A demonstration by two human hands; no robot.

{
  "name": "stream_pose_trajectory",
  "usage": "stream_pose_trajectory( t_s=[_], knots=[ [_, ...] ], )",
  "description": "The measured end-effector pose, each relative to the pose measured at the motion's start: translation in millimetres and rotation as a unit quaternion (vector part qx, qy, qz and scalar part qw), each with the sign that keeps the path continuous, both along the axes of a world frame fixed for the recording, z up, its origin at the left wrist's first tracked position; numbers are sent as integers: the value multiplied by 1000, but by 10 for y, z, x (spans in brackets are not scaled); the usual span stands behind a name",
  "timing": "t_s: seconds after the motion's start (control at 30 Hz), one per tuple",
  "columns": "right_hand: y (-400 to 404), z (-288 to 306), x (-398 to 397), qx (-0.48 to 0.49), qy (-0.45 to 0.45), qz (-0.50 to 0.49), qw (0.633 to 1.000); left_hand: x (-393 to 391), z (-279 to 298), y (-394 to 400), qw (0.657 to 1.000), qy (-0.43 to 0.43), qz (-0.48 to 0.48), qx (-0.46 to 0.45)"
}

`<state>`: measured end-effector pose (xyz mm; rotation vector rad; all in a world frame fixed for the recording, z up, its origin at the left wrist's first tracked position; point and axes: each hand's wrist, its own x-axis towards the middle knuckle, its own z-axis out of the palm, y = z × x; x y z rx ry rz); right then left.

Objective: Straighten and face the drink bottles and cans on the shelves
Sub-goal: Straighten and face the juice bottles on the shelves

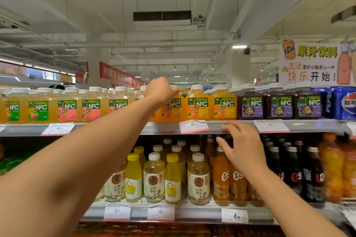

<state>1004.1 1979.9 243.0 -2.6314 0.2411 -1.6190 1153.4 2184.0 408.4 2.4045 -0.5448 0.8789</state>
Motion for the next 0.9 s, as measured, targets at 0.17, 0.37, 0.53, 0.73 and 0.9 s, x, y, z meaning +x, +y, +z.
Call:
stream_pose_trajectory(
  t_s=[0.17, 0.37, 0.53, 0.73, 0.9],
  knots=[
    [28, -13, 7, -4, -6, -9, 1000, -38, -152, -17, 999, -36, 13, -15],
    [55, -37, -18, -15, -4, -17, 1000, -234, -691, 200, 984, -131, -99, -74],
    [81, -100, -48, -36, 11, -24, 999, -400, -1394, 707, 971, -215, -103, -11],
    [108, -177, -44, -50, 28, -43, 997, -253, -1817, 1443, 983, -171, 37, 56],
    [212, -167, -40, -41, 42, -61, 996, -18, -1833, 2007, 981, -155, 87, 82]
  ],
)
